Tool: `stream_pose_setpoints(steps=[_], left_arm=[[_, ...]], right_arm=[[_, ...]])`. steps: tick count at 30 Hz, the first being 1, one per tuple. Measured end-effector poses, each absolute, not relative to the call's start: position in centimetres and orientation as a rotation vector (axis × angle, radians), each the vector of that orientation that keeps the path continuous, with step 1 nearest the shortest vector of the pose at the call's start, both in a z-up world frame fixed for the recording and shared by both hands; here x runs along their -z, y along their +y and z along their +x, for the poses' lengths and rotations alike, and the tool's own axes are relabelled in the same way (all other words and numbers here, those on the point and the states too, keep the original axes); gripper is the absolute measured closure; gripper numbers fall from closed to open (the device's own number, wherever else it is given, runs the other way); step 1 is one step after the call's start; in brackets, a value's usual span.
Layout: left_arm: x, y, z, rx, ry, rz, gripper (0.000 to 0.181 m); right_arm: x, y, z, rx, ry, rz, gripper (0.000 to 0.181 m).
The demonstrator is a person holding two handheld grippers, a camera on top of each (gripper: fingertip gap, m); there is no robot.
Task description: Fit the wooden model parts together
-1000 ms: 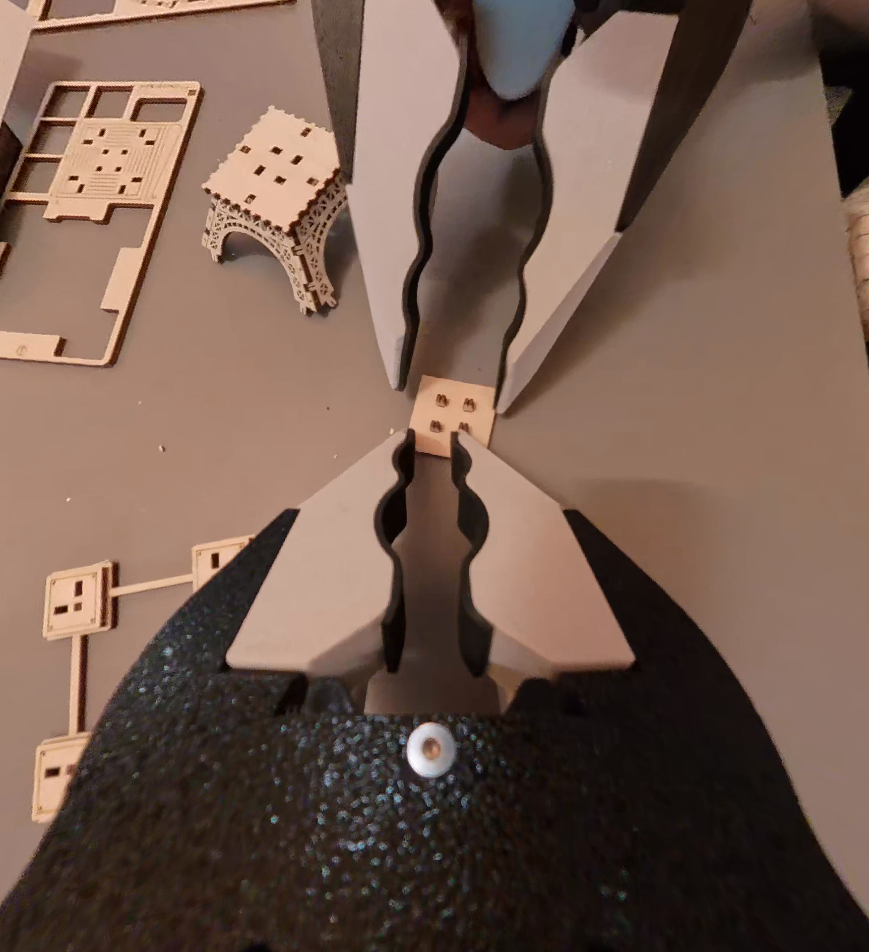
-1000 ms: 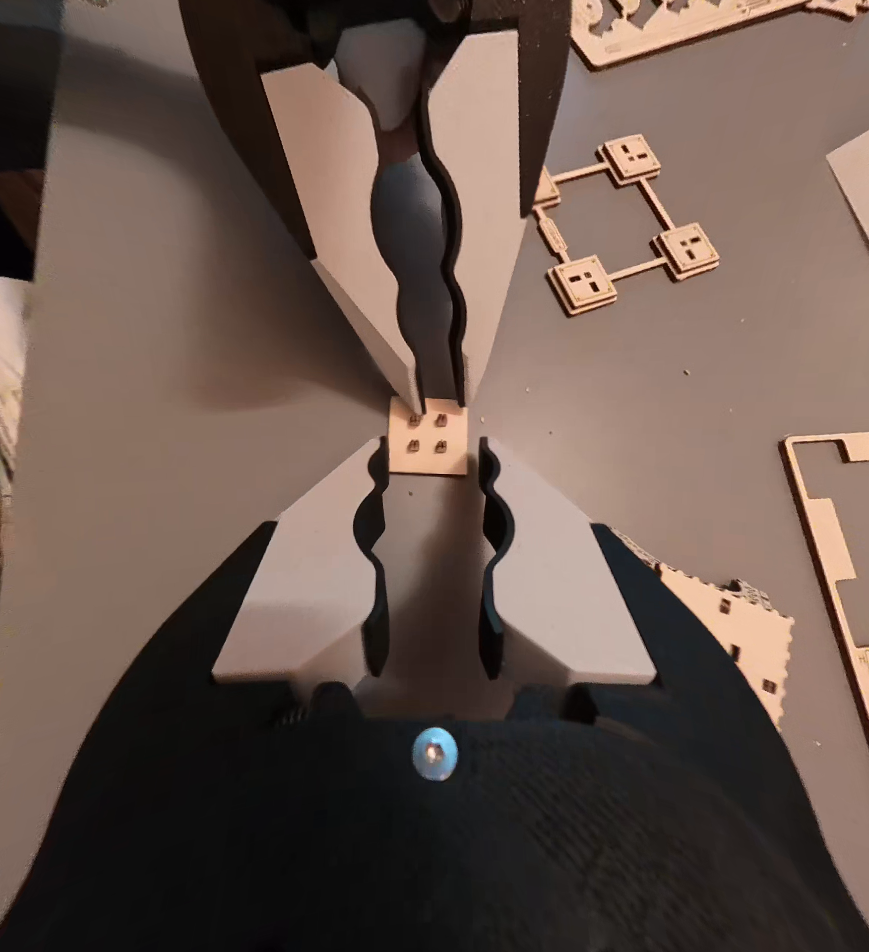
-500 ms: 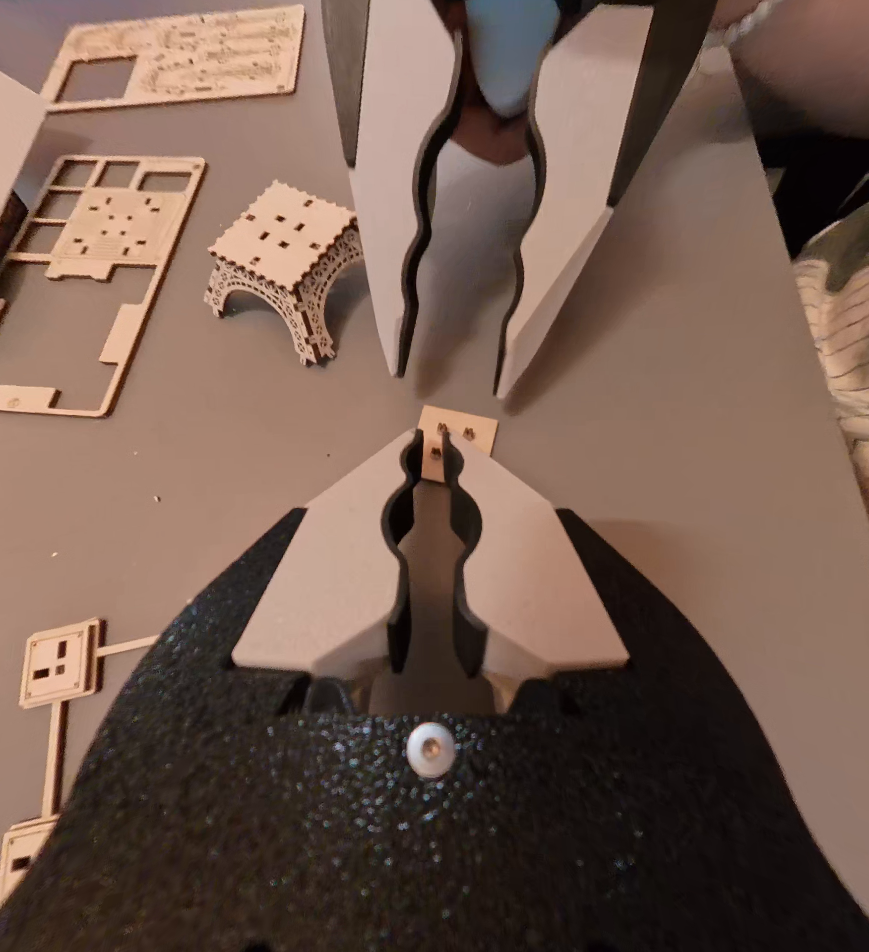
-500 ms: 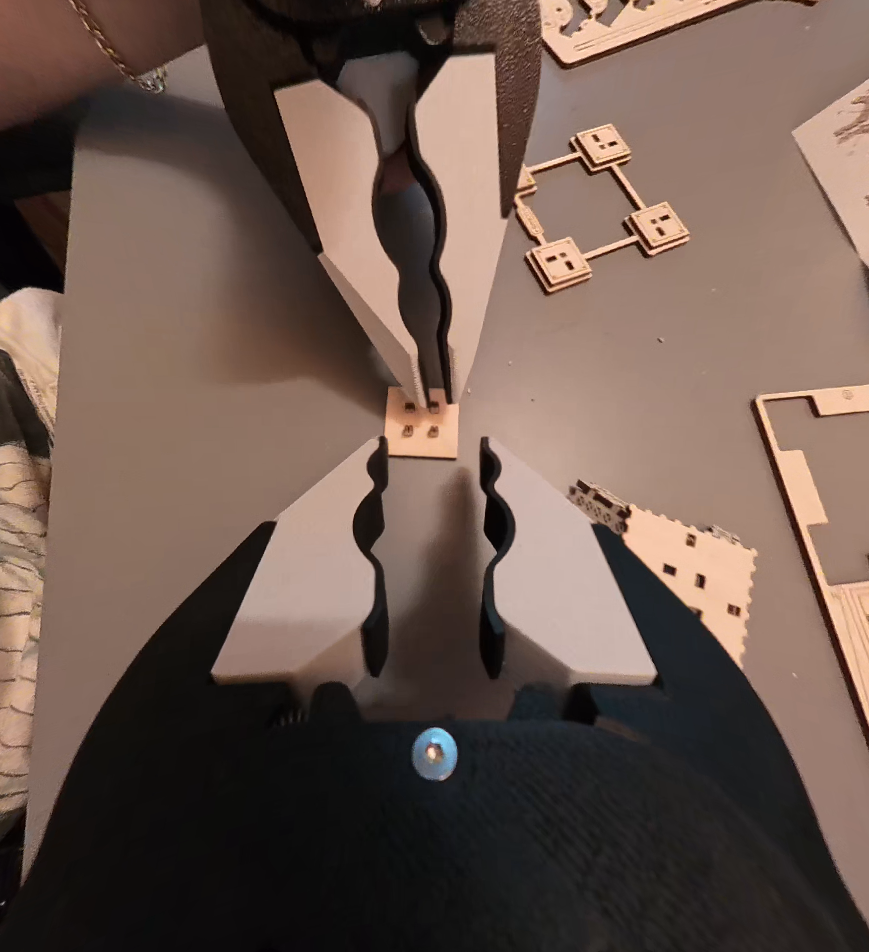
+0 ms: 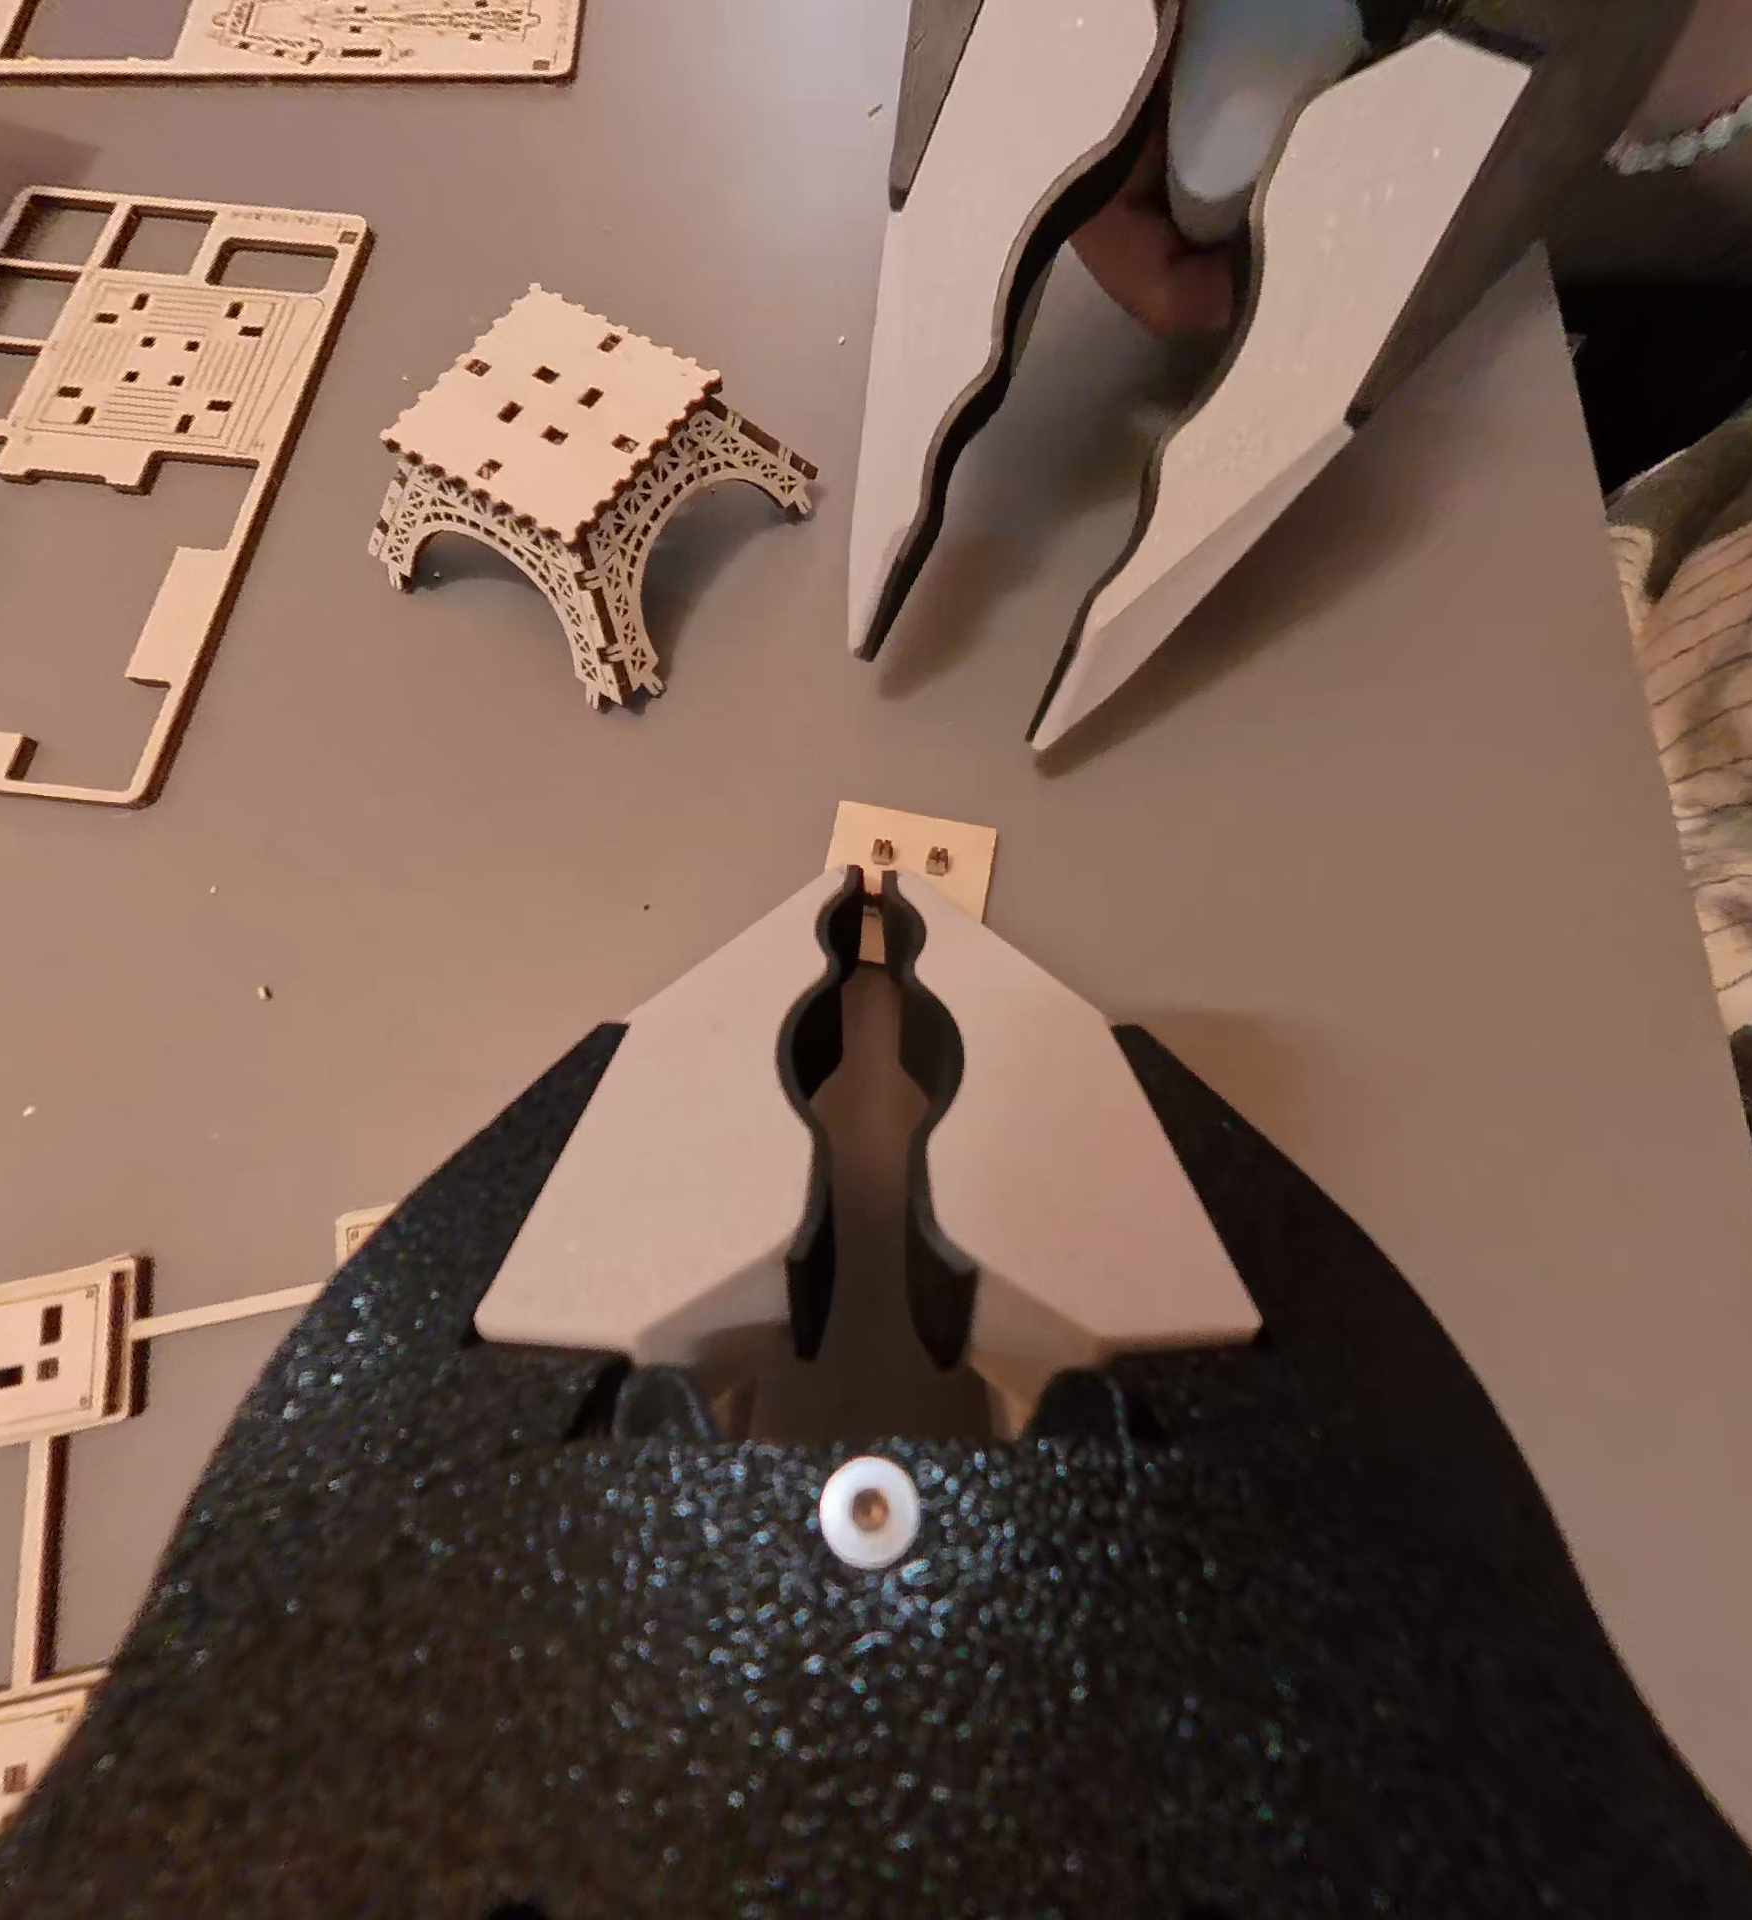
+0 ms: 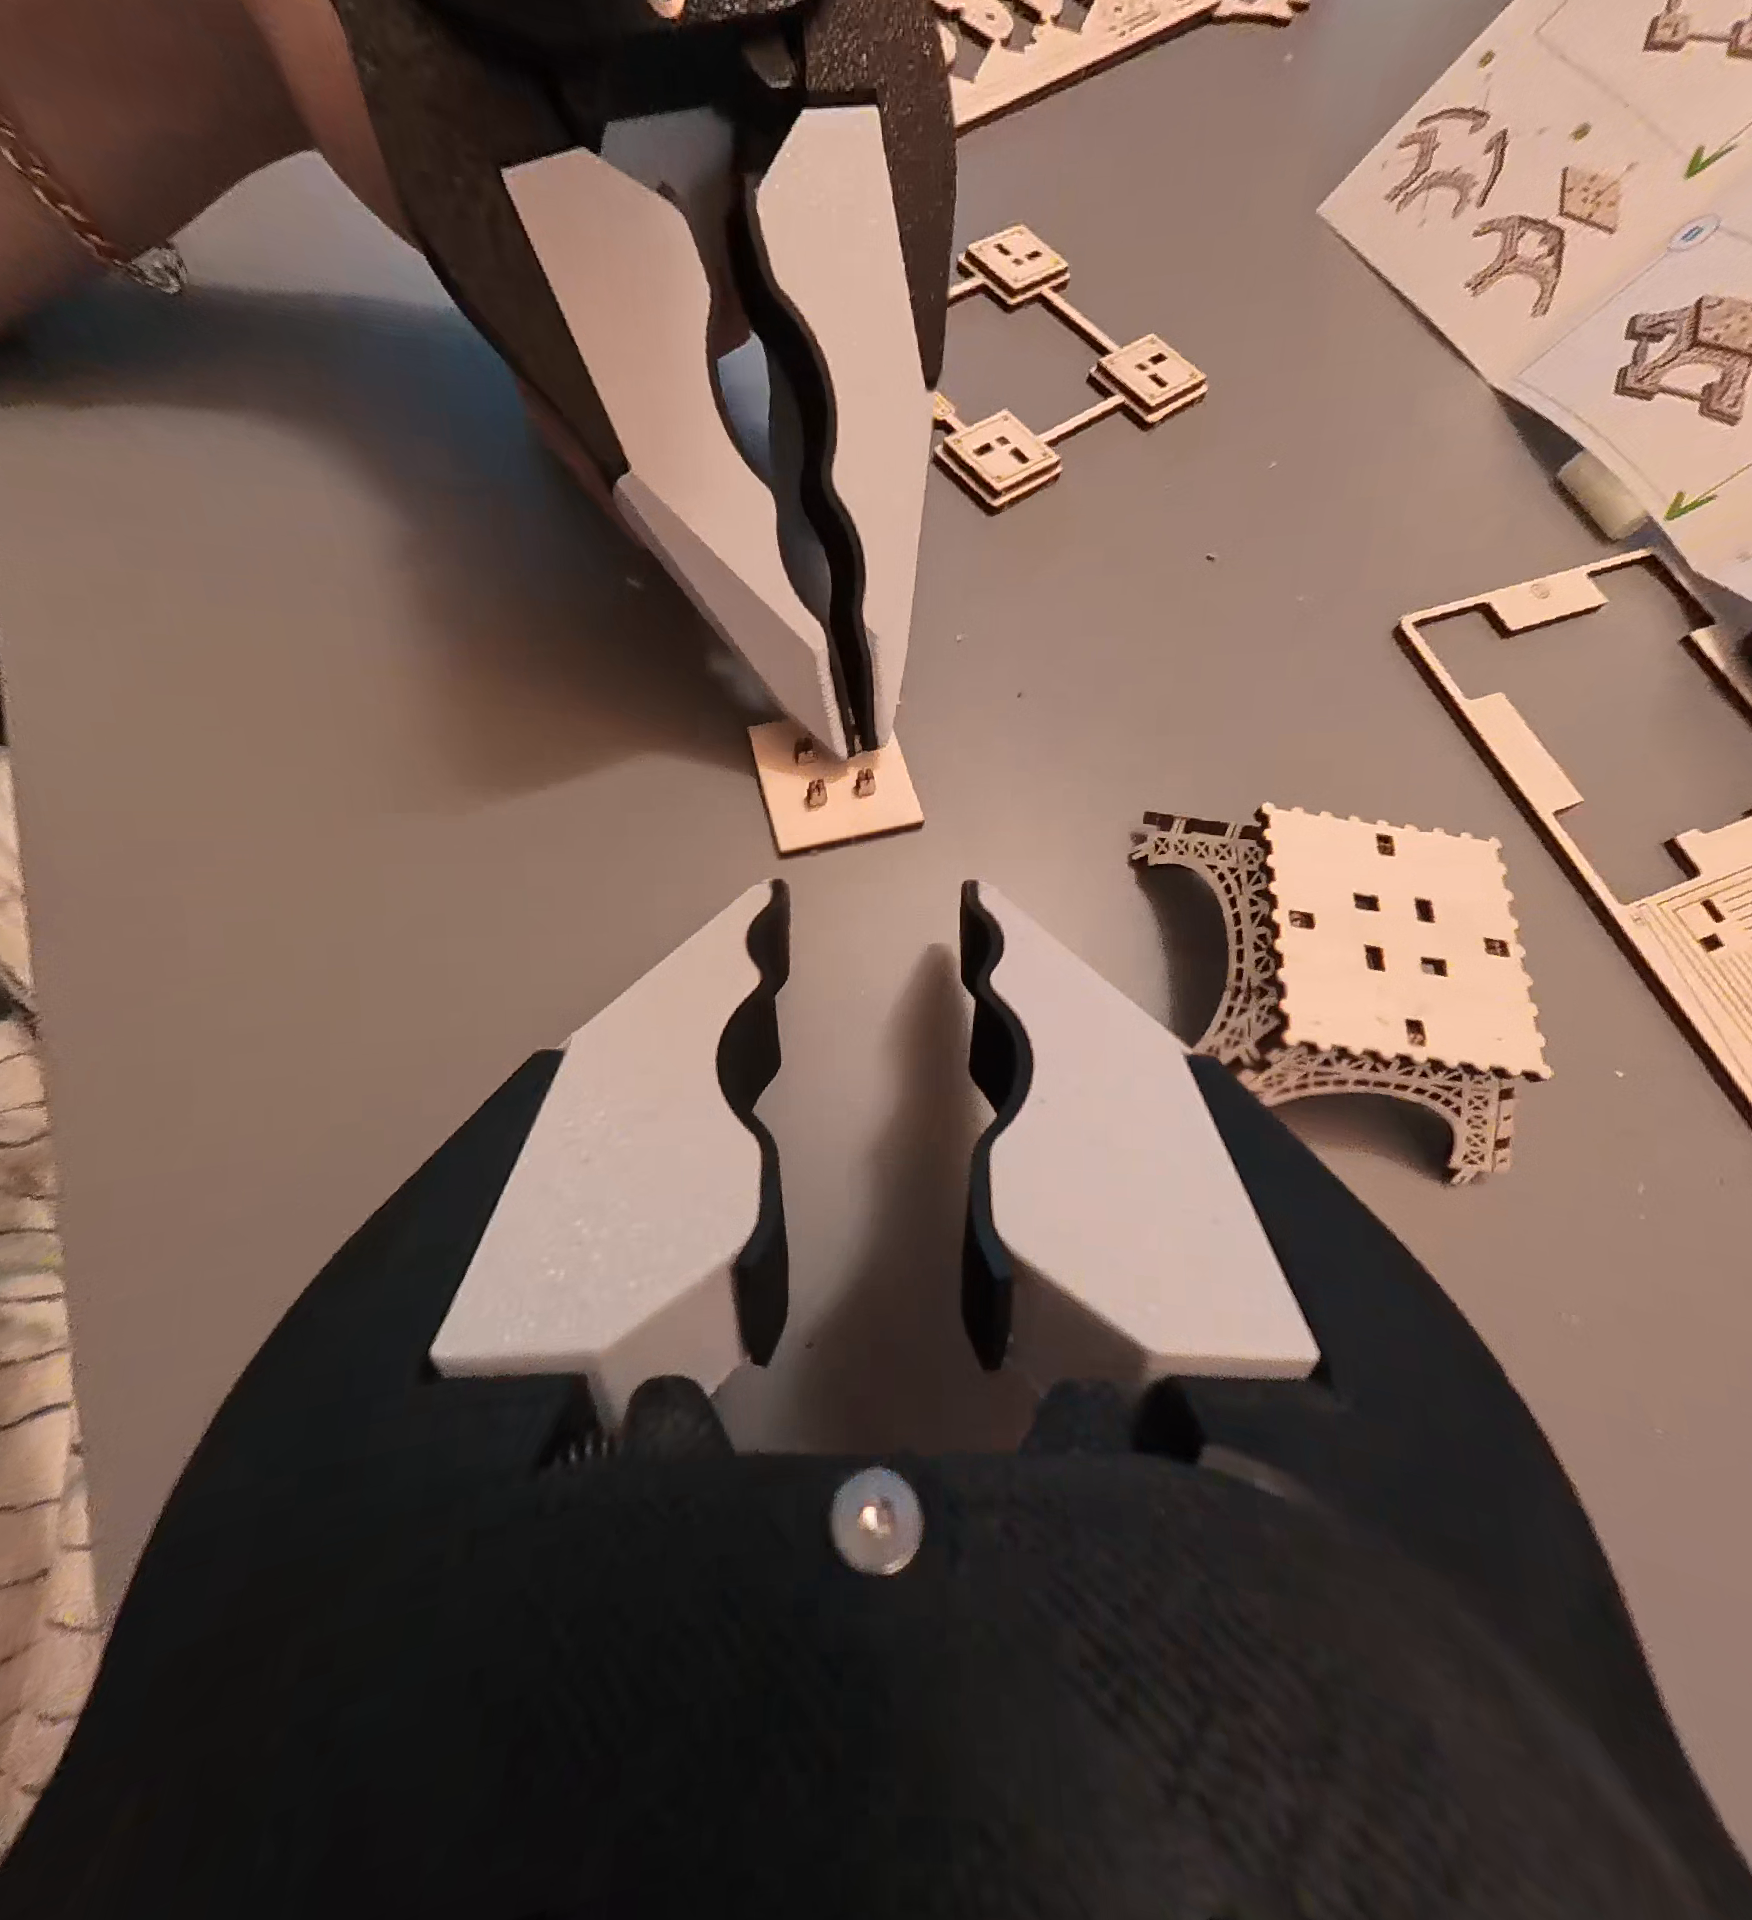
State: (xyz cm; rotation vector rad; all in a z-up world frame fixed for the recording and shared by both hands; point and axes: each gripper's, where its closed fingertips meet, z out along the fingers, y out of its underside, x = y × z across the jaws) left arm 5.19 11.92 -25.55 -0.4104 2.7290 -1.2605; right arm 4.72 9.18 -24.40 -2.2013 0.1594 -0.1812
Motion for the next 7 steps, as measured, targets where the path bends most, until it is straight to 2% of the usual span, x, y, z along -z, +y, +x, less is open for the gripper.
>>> stream_pose_setpoints(steps=[7], left_arm=[[25.5,11.9,5.1,1.258,2.725,-0.399,0.181]], right_arm=[[25.1,10.8,4.7,0.148,0.075,-2.246,0.146]])
